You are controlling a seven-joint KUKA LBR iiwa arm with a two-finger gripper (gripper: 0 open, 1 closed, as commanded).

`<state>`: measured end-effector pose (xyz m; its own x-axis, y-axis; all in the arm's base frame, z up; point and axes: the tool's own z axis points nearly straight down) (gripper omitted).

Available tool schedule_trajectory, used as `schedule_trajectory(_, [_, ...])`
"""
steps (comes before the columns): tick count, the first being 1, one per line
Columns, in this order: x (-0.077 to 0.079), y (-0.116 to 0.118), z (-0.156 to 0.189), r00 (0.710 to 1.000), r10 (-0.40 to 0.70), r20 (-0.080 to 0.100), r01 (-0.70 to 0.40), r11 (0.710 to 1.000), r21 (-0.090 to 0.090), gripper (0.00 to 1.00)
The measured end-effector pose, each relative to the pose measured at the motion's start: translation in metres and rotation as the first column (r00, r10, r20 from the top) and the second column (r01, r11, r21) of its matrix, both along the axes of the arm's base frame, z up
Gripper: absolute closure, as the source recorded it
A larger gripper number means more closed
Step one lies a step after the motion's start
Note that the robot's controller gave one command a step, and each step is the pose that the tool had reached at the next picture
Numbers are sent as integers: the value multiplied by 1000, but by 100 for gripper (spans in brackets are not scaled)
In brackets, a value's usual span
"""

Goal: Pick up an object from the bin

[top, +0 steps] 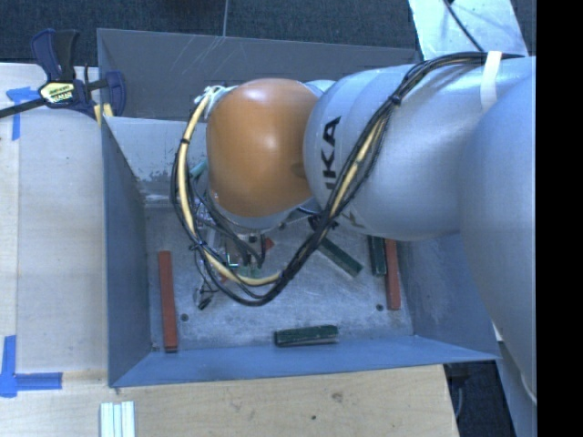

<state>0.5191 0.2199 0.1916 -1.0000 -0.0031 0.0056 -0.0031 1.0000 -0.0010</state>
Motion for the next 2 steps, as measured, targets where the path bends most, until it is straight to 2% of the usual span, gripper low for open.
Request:
schedule_trajectory(1, [86, -30, -126, 997, 78, 6, -78, 997, -1, 0])
schedule_trajectory(2, [68, -115, -119, 999, -45, 5, 45, 999, -2, 0])
